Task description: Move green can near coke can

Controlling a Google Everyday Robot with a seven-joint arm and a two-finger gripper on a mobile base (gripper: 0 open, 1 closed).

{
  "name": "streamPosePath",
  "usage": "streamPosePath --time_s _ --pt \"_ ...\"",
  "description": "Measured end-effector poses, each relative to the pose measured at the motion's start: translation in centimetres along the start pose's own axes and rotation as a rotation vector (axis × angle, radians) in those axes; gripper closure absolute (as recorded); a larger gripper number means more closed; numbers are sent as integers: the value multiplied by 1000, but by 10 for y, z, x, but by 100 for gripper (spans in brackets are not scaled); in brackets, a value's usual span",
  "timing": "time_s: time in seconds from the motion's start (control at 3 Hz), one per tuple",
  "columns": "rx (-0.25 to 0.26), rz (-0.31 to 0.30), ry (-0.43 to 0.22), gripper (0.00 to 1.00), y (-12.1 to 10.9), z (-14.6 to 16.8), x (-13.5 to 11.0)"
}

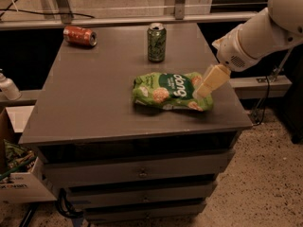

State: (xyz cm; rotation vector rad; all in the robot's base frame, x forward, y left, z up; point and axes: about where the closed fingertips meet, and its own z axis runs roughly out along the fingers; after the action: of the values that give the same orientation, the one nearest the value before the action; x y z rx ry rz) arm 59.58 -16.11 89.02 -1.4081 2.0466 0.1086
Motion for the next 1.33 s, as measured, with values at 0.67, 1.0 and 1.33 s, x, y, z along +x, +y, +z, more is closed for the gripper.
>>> streamPosePath --time_s 0.67,1.0,1.33 --pt "52 69 -57 0 -20 -4 17" --pt "135 115 -118 0 -62 3 21" --pt "176 138 -182 0 -94 10 10"
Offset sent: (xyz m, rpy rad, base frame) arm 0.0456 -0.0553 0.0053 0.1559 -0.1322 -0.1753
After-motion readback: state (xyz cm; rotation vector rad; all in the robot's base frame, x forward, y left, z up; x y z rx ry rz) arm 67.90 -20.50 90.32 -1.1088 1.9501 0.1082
